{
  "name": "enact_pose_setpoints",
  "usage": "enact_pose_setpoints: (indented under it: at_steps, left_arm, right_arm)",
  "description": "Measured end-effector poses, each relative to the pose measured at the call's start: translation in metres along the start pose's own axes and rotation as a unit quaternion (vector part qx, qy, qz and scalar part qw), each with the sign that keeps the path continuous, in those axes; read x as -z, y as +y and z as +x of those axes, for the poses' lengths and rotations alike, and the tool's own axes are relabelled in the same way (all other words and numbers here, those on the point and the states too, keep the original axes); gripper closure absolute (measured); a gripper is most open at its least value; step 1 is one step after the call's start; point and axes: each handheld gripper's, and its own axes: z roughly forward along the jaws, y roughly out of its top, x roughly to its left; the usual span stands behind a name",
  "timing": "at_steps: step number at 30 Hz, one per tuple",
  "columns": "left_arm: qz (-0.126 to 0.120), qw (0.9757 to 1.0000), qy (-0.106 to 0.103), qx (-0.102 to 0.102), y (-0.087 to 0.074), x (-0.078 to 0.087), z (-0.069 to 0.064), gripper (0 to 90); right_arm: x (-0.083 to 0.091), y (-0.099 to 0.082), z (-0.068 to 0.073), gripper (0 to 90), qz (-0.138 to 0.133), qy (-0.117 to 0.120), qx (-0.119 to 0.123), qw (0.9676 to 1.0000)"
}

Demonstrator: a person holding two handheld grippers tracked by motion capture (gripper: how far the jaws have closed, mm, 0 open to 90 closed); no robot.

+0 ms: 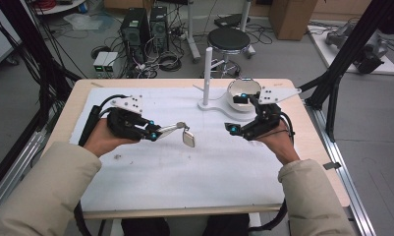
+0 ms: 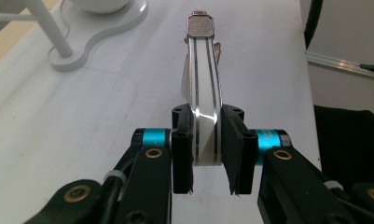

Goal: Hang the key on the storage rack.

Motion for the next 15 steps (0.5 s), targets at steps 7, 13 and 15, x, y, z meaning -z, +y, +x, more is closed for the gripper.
enact_pose_setpoints:
  at_steps: [7,13,15]
  left_arm:
    - [0.009,0.9994,-0.025,-0.021,0.021,-0.012,-0.002,74.5]
    - [0.021,0.9982,-0.041,-0.037,0.033,-0.022,-0.004,74.5]
    - [0.026,0.9977,-0.047,-0.040,0.035,-0.025,-0.005,74.5]
  right_arm:
    - [-0.022,0.015,0.000,0.6,0.047,0.046,0.026,0.9975]
    - [-0.038,0.024,0.002,0.6,0.083,0.077,0.043,0.9926]
    - [-0.045,0.026,0.003,0.6,0.099,0.088,0.050,0.9899]
